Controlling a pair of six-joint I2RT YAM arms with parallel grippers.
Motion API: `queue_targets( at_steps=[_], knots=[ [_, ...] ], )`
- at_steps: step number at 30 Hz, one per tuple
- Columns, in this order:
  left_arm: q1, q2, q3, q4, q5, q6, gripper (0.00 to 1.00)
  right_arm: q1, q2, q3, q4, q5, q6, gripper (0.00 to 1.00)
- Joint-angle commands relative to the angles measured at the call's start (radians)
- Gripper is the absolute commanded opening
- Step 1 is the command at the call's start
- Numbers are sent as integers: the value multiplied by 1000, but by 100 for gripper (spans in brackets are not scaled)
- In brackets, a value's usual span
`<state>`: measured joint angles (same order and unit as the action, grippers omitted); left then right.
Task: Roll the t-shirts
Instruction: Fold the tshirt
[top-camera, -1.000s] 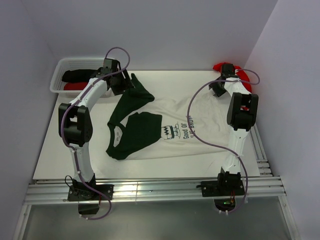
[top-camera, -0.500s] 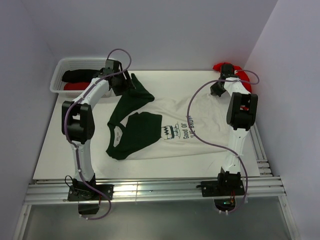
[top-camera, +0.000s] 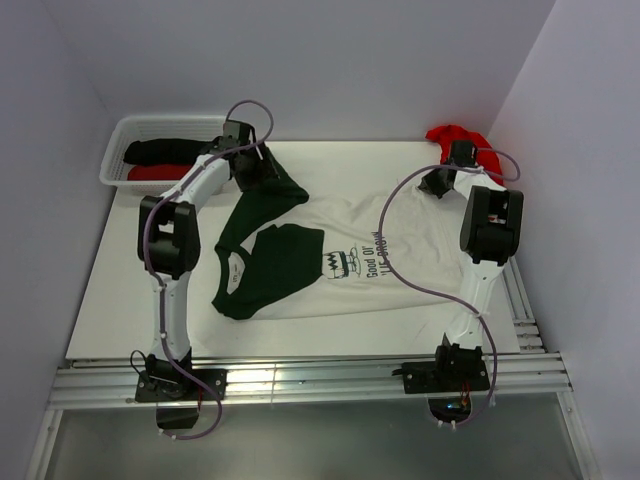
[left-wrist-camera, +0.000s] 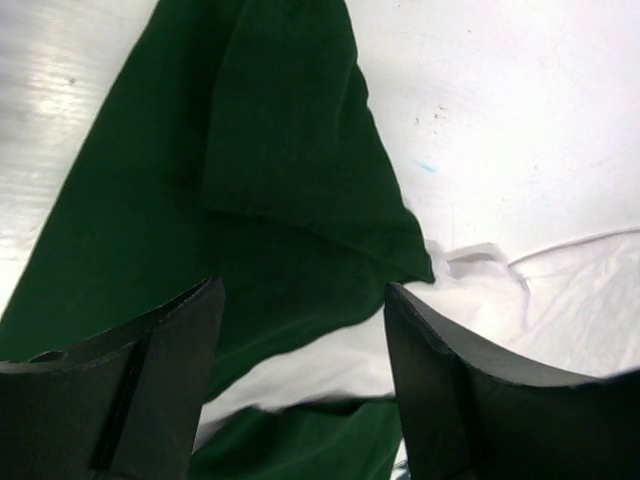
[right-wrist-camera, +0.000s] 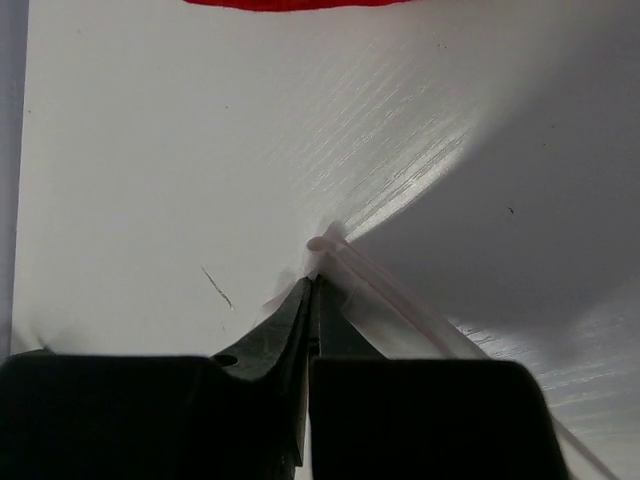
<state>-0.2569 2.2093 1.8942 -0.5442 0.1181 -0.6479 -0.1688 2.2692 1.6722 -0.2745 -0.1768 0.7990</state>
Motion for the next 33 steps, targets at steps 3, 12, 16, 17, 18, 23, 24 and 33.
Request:
queue_targets(
  at_steps=[3, 12, 16, 17, 18, 23, 24, 33],
  knots=[
    [-22, 90, 120, -31, -83, -30, 69, -14, -31, -34, 37, -38, -3, 0],
    [-28, 121, 124, 20, -239, -32, 68, -14, -25, -32, 46, -61, -12, 0],
    [-28, 153, 146, 46, -225, -25, 67, -14, -22, -28, 43, -64, -14, 0],
    [-28, 164, 152, 50, -222, -27, 64, -14, -22, -26, 44, -66, -14, 0],
    [-28, 183, 160, 52, -212, -24, 62, -14, -23, -31, 46, -67, -14, 0],
    [-28, 228, 184, 67, -201, -19, 48, -15, -22, -32, 49, -70, -14, 0],
    [-27, 234, 186, 69, -199, -18, 44, -15, -23, -32, 49, -69, -14, 0],
    [-65, 153, 158, 179, -227, -5, 0, -15, -11, -14, 37, -78, -18, 0]
  ],
)
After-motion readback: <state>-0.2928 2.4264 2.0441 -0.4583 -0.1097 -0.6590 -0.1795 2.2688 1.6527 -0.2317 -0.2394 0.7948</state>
